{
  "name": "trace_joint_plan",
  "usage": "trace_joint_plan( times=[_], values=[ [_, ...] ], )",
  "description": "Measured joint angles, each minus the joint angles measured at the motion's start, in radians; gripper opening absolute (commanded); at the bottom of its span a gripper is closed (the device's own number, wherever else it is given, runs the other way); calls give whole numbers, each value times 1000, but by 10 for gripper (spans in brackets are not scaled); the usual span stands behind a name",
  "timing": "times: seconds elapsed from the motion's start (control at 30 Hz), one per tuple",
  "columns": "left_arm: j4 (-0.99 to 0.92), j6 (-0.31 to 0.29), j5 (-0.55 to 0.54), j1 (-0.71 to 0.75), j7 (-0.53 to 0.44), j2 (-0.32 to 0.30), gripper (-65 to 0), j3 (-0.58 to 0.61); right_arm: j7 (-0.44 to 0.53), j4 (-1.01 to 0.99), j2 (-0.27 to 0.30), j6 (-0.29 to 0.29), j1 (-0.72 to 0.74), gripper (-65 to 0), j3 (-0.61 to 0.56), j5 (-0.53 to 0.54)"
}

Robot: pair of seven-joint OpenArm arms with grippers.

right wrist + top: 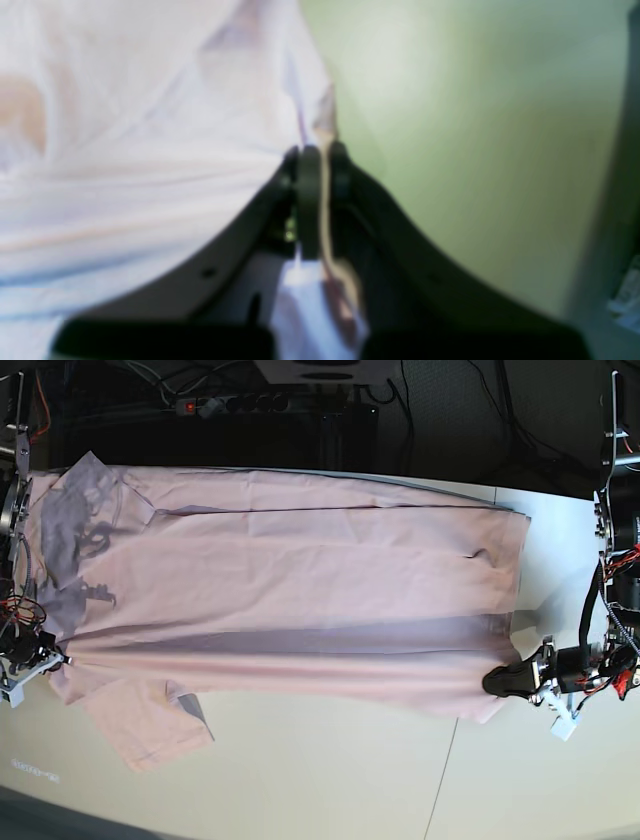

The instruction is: Fold the T-shirt properly

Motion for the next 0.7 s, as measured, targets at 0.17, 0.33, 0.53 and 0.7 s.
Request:
trace_joint_plan(
  times=[0.17,0.33,0.53,0.7],
  values=[
    [32,-4,-61,60,52,-8,-650,0,-9,157,21,0,-156,-650,2,65],
    [174,-4,-69,140,58,-34,-650,0,-18,291,28,1,-290,-650,83,72],
    [284,-4,-72,203,64,-40,-650,2,-23,358,24,2,-386,-650,195,83],
    [288,-4,-72,203,64,-41,-650,2,-24,360,24,3,-394,-650,212,86]
  ],
)
